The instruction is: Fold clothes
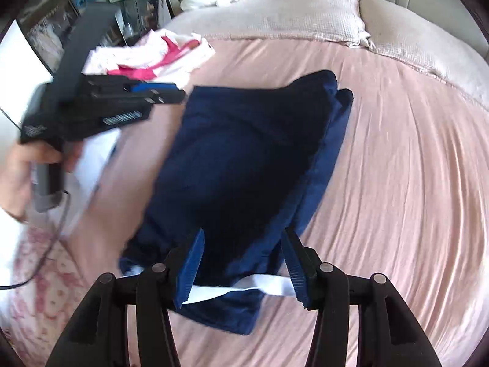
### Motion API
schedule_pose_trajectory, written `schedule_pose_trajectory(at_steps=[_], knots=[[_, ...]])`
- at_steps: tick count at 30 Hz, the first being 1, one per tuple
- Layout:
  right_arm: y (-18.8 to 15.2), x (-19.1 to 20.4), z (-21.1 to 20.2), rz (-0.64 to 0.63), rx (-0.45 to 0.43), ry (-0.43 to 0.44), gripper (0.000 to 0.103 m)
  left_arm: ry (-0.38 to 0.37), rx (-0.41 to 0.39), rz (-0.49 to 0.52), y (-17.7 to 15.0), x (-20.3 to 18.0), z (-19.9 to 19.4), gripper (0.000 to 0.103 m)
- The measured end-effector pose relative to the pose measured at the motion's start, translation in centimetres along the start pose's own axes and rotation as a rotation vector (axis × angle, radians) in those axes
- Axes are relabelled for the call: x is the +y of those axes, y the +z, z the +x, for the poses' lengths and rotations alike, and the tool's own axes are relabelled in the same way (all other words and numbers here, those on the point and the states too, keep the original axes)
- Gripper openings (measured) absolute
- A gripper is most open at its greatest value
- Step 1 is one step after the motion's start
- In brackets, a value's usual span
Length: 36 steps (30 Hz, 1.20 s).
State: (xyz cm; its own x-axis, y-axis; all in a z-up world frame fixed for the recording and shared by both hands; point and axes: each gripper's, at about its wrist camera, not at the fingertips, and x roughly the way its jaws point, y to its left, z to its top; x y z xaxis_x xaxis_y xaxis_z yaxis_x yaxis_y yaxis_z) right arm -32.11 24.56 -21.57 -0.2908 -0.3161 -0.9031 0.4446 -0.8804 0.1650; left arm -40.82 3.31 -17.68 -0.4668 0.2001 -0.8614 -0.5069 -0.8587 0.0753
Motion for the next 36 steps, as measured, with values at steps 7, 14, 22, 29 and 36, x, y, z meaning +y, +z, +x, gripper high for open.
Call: schedule_pose_trajectory(at_steps=[7, 14, 22, 29, 36], knots=[[-3.7, 1.0, 0.6, -0.154, 0.127, -0.114, 0.050, -0.032, 0.111, 0.022, -0.2, -0.3, 1.6, 0.014], [-3.0, -1.6, -1.2, 0.003, 0.035, 0.014, 0.050, -0.294, 0.334, 0.341, -2.4, -6.9, -0.3, 0.014], [-5.0, -3.3, -1.5, 0.080, 0.081, -0.048, 0.050, -0.121, 0.545, 0.147, -4.0, -8.2, 1.4, 0.015], [-3.7, -2.5, -2.8, 0.173, -0.061, -0.079, 0.051, 0.018, 0.337, -0.272, -4.4, -8.1, -0.4, 0.037], [-6.3, -1.4, 0.4, 0.134, 0.061, -0.137, 0.062, 0.062, 0.369, -0.368, -8.6, -8.5, 0.4, 0.055]])
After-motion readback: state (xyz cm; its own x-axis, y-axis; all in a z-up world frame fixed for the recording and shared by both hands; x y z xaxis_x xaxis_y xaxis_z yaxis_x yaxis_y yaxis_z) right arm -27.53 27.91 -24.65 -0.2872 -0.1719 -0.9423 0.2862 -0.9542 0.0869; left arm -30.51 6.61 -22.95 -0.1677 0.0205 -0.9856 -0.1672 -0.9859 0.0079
